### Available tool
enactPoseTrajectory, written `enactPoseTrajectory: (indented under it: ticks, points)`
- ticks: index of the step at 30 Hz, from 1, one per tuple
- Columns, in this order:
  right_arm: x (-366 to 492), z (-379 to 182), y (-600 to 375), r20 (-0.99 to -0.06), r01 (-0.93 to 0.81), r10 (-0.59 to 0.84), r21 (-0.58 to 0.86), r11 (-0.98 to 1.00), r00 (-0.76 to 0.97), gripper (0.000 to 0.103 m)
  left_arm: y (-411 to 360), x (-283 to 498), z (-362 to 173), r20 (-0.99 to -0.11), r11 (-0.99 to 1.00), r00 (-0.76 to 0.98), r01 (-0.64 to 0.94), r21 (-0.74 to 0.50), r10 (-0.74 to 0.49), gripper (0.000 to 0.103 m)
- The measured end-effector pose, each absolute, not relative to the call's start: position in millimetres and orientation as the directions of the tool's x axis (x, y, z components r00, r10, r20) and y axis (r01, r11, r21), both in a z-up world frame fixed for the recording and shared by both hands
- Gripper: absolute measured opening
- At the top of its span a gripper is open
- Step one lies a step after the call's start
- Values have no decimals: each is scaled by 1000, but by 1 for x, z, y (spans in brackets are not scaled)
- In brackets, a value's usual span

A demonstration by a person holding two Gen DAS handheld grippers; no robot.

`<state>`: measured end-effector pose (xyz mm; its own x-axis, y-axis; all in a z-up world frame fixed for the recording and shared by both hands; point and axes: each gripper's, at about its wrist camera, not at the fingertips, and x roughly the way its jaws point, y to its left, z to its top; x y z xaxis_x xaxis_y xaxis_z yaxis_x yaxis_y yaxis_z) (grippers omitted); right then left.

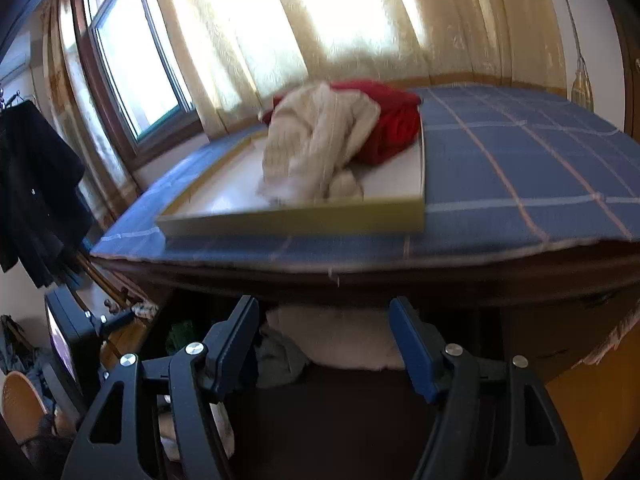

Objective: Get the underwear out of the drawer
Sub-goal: 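Lower the white dotted garment into the tray and open the right gripper, then lower the right tool into the drawer toward the white garment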

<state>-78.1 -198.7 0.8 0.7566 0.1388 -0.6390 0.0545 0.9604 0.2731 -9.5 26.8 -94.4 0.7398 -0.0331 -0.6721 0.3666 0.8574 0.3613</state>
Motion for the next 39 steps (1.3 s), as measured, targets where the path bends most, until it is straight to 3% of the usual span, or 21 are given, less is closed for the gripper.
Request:
enactPoseTrajectory:
  ticks: [24,34,39]
  points:
    - [-104,-66,-197,-746,106,200,341,934,635,70,26,-9,-94,-672,858,740,367,361,-34,96]
    - [-89,-69,-140,-756,-129,477,474,871,447,70,30,-7,-91,-671,865,741,360,348,-38,96]
    - [-82,-78,-108,-777,-183,515,483,856,362,70,34,-3,-90,-671,876,741,347,336,-36,96]
